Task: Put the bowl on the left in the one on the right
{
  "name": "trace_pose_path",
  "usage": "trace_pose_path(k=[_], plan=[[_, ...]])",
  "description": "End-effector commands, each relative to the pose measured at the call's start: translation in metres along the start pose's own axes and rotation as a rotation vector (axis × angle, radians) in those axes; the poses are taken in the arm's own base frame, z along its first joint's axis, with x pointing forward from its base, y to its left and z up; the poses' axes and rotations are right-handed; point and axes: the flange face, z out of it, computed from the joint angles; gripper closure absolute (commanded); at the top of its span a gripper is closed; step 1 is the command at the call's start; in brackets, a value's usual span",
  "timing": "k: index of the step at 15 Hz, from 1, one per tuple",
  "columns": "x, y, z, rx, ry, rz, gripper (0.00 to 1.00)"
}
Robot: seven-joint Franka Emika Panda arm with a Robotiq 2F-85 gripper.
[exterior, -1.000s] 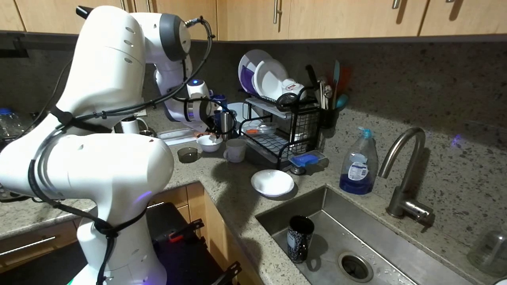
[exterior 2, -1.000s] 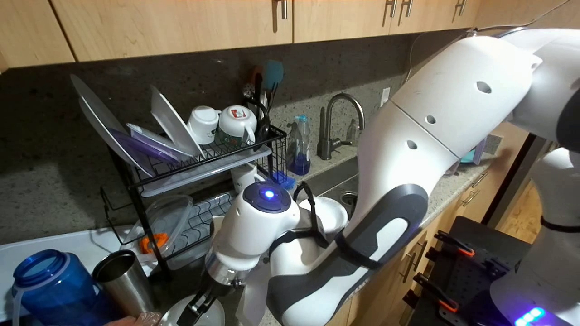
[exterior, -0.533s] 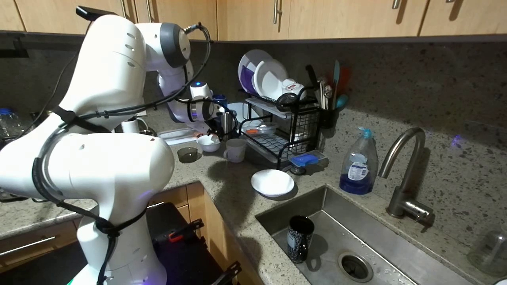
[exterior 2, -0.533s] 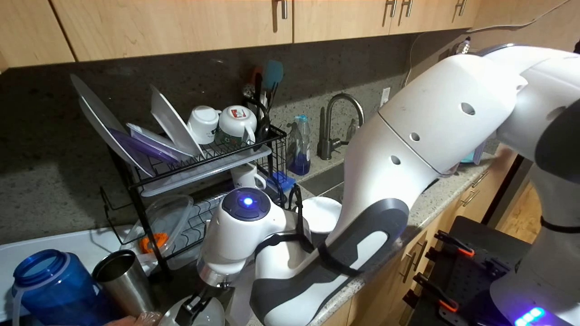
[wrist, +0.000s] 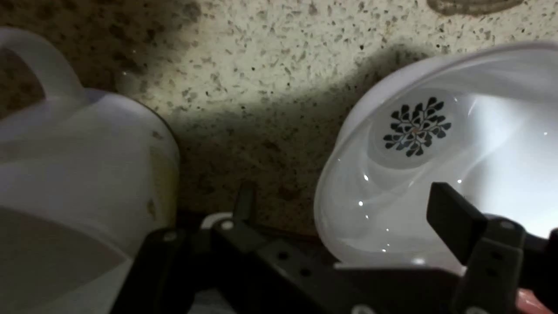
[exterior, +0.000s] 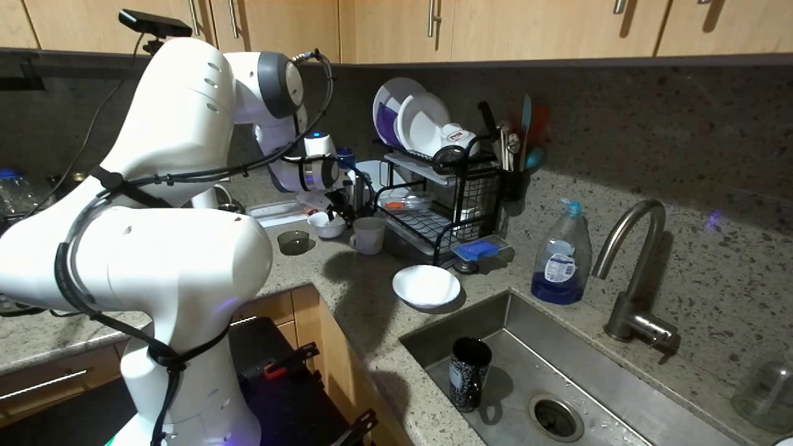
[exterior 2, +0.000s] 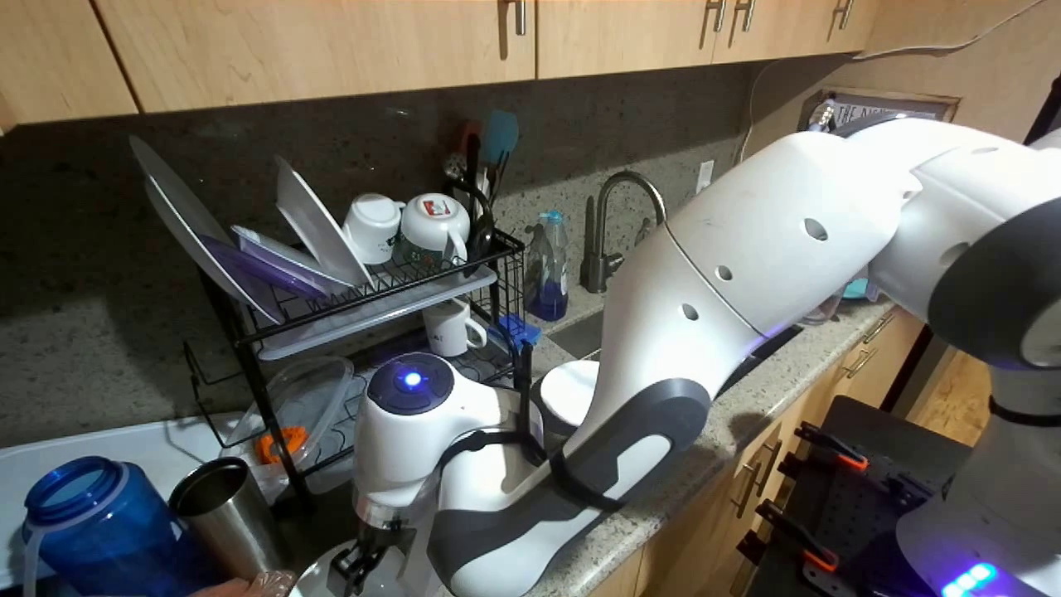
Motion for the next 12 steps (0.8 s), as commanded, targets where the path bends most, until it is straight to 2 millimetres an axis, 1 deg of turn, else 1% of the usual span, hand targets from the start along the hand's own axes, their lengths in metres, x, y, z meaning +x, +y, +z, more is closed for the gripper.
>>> trace_pose_path(k=[1,2,4,9,11,12], plan=[[0.0119,-0.0014,0.0068,-0.021,-0.031,0.025,0.14],[0.0134,-0.0014,0.0082,-0.021,-0.039,0.024,0.27],[0.0149,-0.0024,0.0116,-0.02,-0.058,0.026,0.4],[0.0154,-0.0049,0.0167,-0.018,-0.093,0.027,0.81],[0.016,-0.0052,0.0161,-0.017,-0.098,0.029,0.94],[0.0165,-0.0057,0.0148,-0.016,-0.097,0.029,0.96]])
